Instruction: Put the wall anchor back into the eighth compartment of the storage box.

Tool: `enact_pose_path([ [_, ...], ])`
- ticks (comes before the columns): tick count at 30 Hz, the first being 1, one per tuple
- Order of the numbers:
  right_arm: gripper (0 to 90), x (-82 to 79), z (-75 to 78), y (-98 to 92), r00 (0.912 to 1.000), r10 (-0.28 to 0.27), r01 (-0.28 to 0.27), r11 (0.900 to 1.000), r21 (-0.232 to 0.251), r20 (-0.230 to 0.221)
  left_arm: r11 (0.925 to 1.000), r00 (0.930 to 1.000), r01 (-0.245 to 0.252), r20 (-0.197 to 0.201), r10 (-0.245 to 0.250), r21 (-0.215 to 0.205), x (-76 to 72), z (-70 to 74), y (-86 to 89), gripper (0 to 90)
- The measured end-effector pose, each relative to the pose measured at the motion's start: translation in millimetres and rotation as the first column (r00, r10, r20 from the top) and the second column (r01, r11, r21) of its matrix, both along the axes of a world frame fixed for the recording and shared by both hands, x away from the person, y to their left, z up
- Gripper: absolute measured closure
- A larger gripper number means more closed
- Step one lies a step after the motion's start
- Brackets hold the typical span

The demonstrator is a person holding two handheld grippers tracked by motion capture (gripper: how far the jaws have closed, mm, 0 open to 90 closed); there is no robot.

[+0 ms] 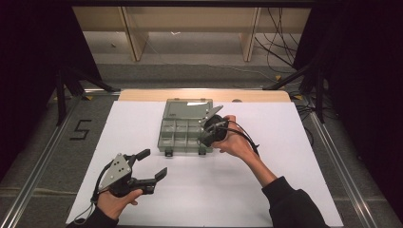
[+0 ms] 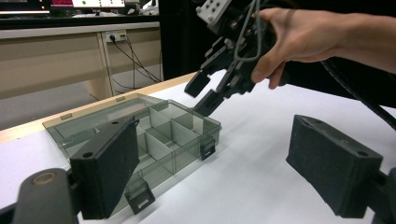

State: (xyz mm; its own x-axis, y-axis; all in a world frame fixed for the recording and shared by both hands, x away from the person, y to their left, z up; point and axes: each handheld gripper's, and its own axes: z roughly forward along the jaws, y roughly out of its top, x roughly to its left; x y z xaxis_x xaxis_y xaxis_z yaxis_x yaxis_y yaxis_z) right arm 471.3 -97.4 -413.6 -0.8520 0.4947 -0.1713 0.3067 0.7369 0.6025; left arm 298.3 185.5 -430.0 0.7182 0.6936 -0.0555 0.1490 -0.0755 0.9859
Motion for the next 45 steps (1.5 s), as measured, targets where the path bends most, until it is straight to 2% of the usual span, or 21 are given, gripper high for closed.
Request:
enact_pose_path([
  [1,38.7,-4.8,3.0,-0.9,0.9997,-0.02,0.02,1.0,0.012,-0.013,1.0,1.0,-0.001,0.0,0.001,-0.002,0.0,0.1,0.2,15.8],
  [2,37.3,-8.7,3.7,-2.9,0.9997,-0.023,0.023,0.999,0.03,0.006,1.0,1.0,-0.002,0.001,0.002,-0.003,0.0,0.2,0.3,15.8],
  [4,37.4,-17.0,7.8,-8.8,0.9995,-0.032,0.032,0.997,0.068,-0.002,1.0,1.0,-0.002,0.002,0.002,-0.004,0.1,0.2,0.2,15.8],
  [8,35.7,-30.4,14.4,-20.9,0.9983,-0.05,0.045,0.989,0.143,0.031,1.0,1.0,-0.007,0.002,0.007,0.0,-0.4,1.2,1.3,15.8],
  [10,35.2,-35.6,17.6,-24.6,0.9975,-0.054,0.047,0.986,0.159,0.044,1.0,1.0,-0.006,0.0,0.006,0.0,-0.3,0.6,0.7,15.8],
  [14,34.1,-44.6,18.1,-27.5,0.9985,-0.047,0.041,0.98,0.194,0.027,1.0,1.0,-0.002,0.002,0.002,0.0,-0.3,0.8,0.3,15.8],
  [18,32.2,-53.8,14.7,-29.3,0.999,-0.035,0.028,0.977,0.21,0.028,1.0,1.0,-0.003,0.003,0.003,0.001,-0.3,0.8,0.4,15.8],
  [19,32.2,-55.6,15.1,-30.6,0.9995,-0.028,0.024,0.978,0.206,0.015,1.0,1.0,-0.002,0.001,0.002,0.0,-0.2,0.6,0.1,15.8],
  [22,31.5,-59.4,13.2,-34.4,0.9994,-0.034,0.032,0.969,0.245,0.003,1.0,1.0,-0.003,0.001,0.003,-0.001,-0.4,0.7,0.1,15.8],
  [25,30.1,-64.8,11.9,-38.8,0.9986,-0.051,0.045,0.964,0.263,0.014,1.0,1.0,-0.002,0.001,0.002,0.001,-0.1,0.4,0.5,15.8],
  [27,29.0,-68.8,11.6,-41.7,0.9976,-0.067,0.06,0.957,0.284,0.015,1.0,1.0,-0.002,0.002,0.002,0.001,-0.1,0.5,0.2,15.8],
  [34,27.5,-81.7,7.9,-52.4,0.9964,-0.076,0.058,0.932,0.357,0.036,1.0,1.0,-0.002,0.001,0.002,0.003,-0.3,0.4,-0.2,15.8],
  [36,26.6,-85.2,8.3,-56.1,0.9961,-0.081,0.064,0.93,0.362,0.033,1.0,1.0,-0.002,0.0,0.002,0.003,-0.3,0.4,0.0,15.8],
  [39,25.7,-90.7,7.5,-61.0,0.9954,-0.09,0.07,0.917,0.393,0.032,1.0,1.0,-0.002,0.001,0.002,0.004,-0.4,0.4,-0.1,15.8],
  [40,25.2,-92.0,6.5,-61.6,0.9946,-0.094,0.069,0.914,0.399,0.044,1.0,1.0,-0.002,0.0,0.002,0.004,-0.6,0.3,-0.3,15.8],
  [41,25.1,-93.7,6.5,-63.0,0.9951,-0.089,0.065,0.916,0.396,0.043,1.0,1.0,-0.003,0.0,0.003,0.004,-0.6,0.3,-0.4,15.8],
  [45,24.1,-97.5,4.1,-65.4,0.994,-0.097,0.067,0.905,0.421,0.05,1.0,1.0,-0.003,-0.001,0.003,0.005,-0.3,0.2,-0.3,15.8],
])
